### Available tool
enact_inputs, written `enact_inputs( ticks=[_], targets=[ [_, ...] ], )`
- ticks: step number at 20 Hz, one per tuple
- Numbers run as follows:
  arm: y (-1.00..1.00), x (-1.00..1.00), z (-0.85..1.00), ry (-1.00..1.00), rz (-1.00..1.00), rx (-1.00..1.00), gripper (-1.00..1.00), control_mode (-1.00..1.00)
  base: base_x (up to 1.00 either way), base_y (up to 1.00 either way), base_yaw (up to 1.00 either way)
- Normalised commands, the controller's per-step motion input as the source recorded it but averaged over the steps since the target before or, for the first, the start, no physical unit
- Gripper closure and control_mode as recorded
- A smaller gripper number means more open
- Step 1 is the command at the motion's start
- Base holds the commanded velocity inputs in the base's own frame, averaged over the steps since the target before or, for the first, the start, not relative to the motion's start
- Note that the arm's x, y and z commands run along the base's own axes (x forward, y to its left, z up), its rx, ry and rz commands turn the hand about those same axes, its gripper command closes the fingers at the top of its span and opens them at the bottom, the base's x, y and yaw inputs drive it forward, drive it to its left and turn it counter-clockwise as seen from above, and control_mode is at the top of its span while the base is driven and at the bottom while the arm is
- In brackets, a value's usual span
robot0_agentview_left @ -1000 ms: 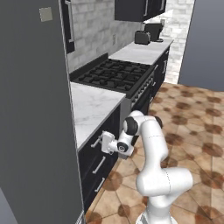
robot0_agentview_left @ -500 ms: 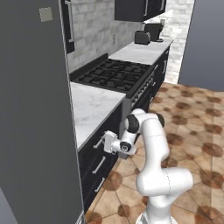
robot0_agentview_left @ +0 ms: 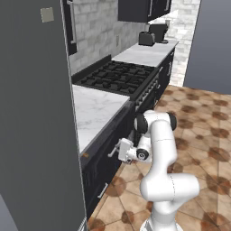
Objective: Take the pizza cutter from the drawer on the right and place it on the dining counter for cutting.
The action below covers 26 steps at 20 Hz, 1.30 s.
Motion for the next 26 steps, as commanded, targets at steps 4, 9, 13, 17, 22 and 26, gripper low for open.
enact_inputs(
  ticks=[4,9,13,17,22,26],
  targets=[
    [-0.53,-0.49,0.03,0.00,0.00,-0.02,1.00,-1.00,0.00,0.00,0.00],
    [-0.51,-0.48,0.04,0.01,0.00,-0.02,1.00,-1.00,0.00,0.00,0.00],
    [-0.50,-0.48,0.03,0.01,0.00,-0.02,1.00,-1.00,0.00,0.00,0.00],
    [-0.48,-0.49,0.03,0.01,0.00,-0.01,1.00,-1.00,0.00,0.00,0.00],
    [-0.51,-0.51,0.03,0.00,0.00,0.00,1.00,-1.00,0.00,0.00,0.00],
    [-0.53,-0.47,0.02,0.00,0.00,0.00,1.00,-1.00,0.00,0.00,0.00]
  ],
)
